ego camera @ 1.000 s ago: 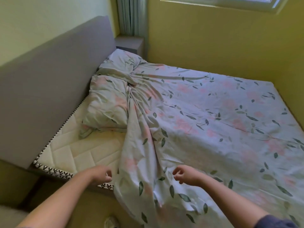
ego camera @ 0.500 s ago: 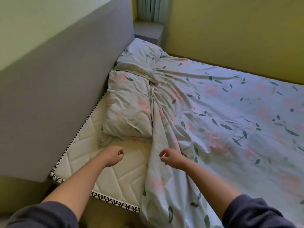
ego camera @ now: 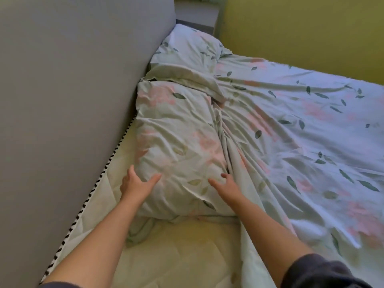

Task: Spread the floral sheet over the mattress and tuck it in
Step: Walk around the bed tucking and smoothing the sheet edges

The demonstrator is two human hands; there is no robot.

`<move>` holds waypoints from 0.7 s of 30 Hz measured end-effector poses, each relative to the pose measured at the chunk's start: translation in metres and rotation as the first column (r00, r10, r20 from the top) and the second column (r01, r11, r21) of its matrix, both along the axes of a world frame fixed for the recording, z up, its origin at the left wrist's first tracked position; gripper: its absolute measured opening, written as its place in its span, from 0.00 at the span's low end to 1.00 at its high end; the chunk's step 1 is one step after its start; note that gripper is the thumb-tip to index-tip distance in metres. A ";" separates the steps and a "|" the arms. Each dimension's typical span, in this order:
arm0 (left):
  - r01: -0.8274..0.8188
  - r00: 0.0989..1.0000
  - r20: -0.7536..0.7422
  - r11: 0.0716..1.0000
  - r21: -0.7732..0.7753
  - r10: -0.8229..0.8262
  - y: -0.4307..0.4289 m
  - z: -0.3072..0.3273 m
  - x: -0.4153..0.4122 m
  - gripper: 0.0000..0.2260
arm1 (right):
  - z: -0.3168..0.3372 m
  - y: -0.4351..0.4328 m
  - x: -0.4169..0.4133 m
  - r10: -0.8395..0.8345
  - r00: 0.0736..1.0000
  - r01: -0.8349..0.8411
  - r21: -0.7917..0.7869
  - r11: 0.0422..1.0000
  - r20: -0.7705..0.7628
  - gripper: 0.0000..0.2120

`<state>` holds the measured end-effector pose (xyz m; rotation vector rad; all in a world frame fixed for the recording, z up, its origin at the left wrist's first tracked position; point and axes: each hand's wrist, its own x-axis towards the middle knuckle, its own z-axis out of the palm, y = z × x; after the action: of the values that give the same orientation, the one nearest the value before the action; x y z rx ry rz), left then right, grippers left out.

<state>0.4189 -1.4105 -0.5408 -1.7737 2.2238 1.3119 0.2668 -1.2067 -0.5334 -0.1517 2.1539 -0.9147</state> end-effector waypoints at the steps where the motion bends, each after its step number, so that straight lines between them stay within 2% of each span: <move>1: -0.048 0.998 -0.028 0.996 0.078 0.050 -0.006 -0.011 -0.006 0.48 | -0.012 -0.004 -0.004 -0.065 0.997 0.066 -0.011 0.998 0.033 0.37; 3: -0.110 0.989 -0.071 0.969 0.222 0.129 -0.016 -0.041 -0.015 0.51 | -0.047 -0.016 -0.008 -0.178 0.979 0.182 -0.038 0.982 0.096 0.41; 4: -0.125 0.984 -0.090 0.955 0.268 0.154 -0.019 -0.050 -0.019 0.49 | -0.061 -0.020 -0.011 -0.217 0.969 0.225 -0.058 0.973 0.115 0.44; 5: -0.139 0.979 -0.107 0.952 0.273 0.174 -0.022 -0.055 -0.022 0.42 | -0.069 -0.023 -0.013 -0.247 0.961 0.258 -0.081 0.963 0.127 0.46; 7: -0.195 0.952 -0.181 0.947 0.256 0.245 -0.025 -0.051 -0.026 0.21 | -0.075 -0.028 -0.020 -0.283 0.931 0.315 -0.116 0.942 0.229 0.47; 8: -0.216 0.929 -0.241 0.940 0.264 0.281 -0.027 -0.044 -0.026 0.10 | -0.071 -0.032 -0.021 -0.256 0.916 0.311 -0.142 0.940 0.309 0.41; 9: -0.232 0.902 -0.298 0.933 0.275 0.312 -0.027 -0.032 -0.023 0.02 | -0.059 -0.038 -0.019 -0.209 0.902 0.291 -0.174 0.941 0.377 0.29; 10: -0.252 0.875 -0.347 0.929 0.270 0.338 -0.026 -0.021 -0.017 0.05 | -0.051 -0.043 -0.019 -0.156 0.894 0.268 -0.222 0.937 0.419 0.19; 11: -0.273 0.858 -0.376 0.931 0.243 0.349 -0.024 -0.008 -0.011 0.08 | -0.040 -0.048 -0.018 -0.125 0.901 0.254 -0.270 0.929 0.416 0.14; 14: -0.334 0.823 -0.438 0.932 0.140 0.361 -0.010 0.037 0.004 0.08 | 0.003 -0.057 -0.012 -0.084 0.936 0.232 -0.423 0.876 0.341 0.20; 17: -0.318 0.781 -0.547 0.946 0.071 0.303 0.016 0.091 -0.005 0.08 | 0.063 -0.036 -0.023 -0.077 0.963 0.197 -0.478 0.856 0.259 0.26; 19: -0.263 0.761 -0.609 0.964 0.026 0.224 0.052 0.131 -0.024 0.12 | 0.109 -0.002 -0.042 -0.099 0.975 0.187 -0.497 0.847 0.197 0.23; 21: -0.210 0.719 -0.680 0.978 -0.012 0.146 0.096 0.173 -0.045 0.12 | 0.146 0.036 -0.062 -0.113 0.985 0.166 -0.538 0.826 0.130 0.17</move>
<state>0.3738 -1.3149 -0.3675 -1.7622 2.4911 2.2467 0.2045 -1.1712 -0.3875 -0.2291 1.7782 -1.5836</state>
